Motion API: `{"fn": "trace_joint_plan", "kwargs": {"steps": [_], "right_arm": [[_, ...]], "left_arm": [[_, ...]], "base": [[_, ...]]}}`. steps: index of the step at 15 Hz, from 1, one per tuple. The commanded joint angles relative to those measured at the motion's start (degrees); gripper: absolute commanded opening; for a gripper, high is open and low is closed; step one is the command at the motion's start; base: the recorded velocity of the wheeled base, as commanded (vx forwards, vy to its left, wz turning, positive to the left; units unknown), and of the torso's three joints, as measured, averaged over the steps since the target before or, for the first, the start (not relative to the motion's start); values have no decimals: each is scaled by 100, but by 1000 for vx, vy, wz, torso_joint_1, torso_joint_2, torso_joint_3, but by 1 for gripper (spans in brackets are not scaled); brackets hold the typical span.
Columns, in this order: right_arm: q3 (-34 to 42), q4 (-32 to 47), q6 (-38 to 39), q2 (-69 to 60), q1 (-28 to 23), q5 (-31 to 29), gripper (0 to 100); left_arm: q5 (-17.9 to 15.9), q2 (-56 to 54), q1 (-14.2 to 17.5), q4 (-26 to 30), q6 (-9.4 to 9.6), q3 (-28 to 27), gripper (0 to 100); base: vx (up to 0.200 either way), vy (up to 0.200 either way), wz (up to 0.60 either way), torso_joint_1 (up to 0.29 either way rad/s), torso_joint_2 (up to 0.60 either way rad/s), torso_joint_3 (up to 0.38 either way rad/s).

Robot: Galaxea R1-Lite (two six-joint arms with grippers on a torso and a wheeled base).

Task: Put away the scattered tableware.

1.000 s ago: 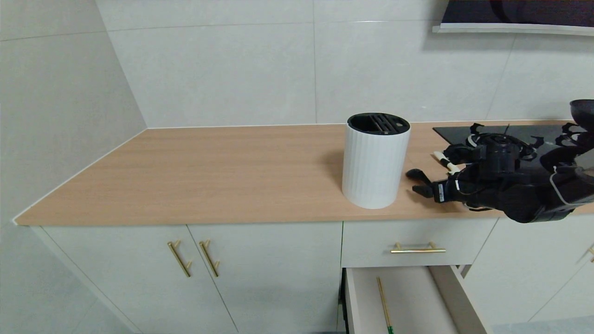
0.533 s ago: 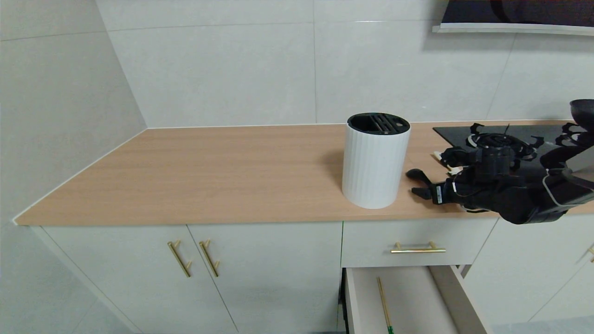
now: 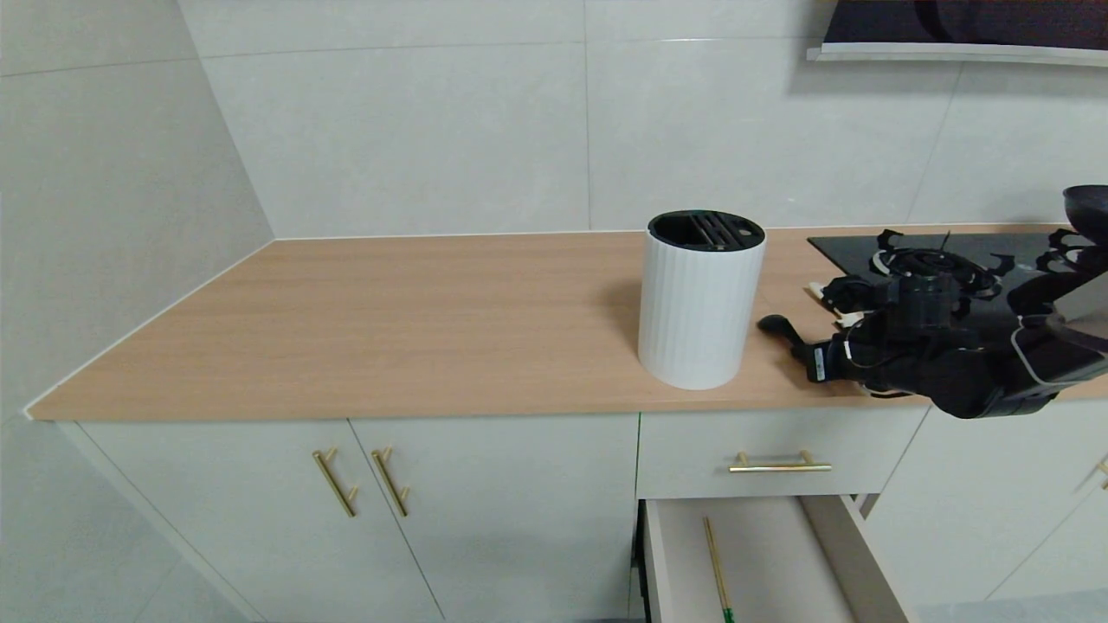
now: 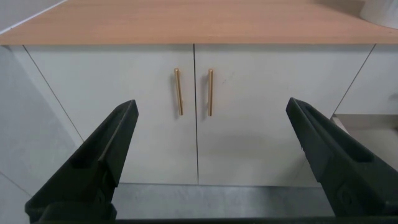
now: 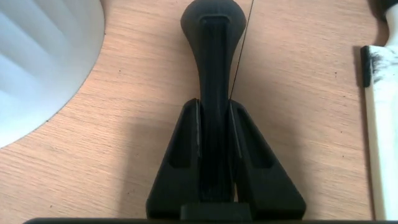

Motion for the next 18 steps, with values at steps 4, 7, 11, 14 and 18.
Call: {"fn": "trace_joint_plan", "kwargs": {"steps": [4, 7, 11, 14, 18], "right_arm": [[25, 488, 143, -820, 126, -761, 0], [-19, 1753, 750, -1901, 408, -919, 0], [201, 3898, 1567, -3597, 786, -1016, 0], [887, 4443, 1681, -4423, 803, -928, 0], [1739, 4443, 1673, -4854, 909, -902, 0]], "left_arm": [[-2, 2, 2, -2, 0, 0, 100], [7, 2, 2, -2, 0, 0, 100], [7, 2, 2, -2, 0, 0, 100], [-2, 2, 2, -2, 0, 0, 100], [-2, 2, 2, -2, -9, 0, 100]], "base": [[0, 0, 0, 0, 0, 0], [0, 0, 0, 0, 0, 0], [0, 0, 0, 0, 0, 0], [0, 0, 0, 0, 0, 0], [0, 0, 0, 0, 0, 0]]}}
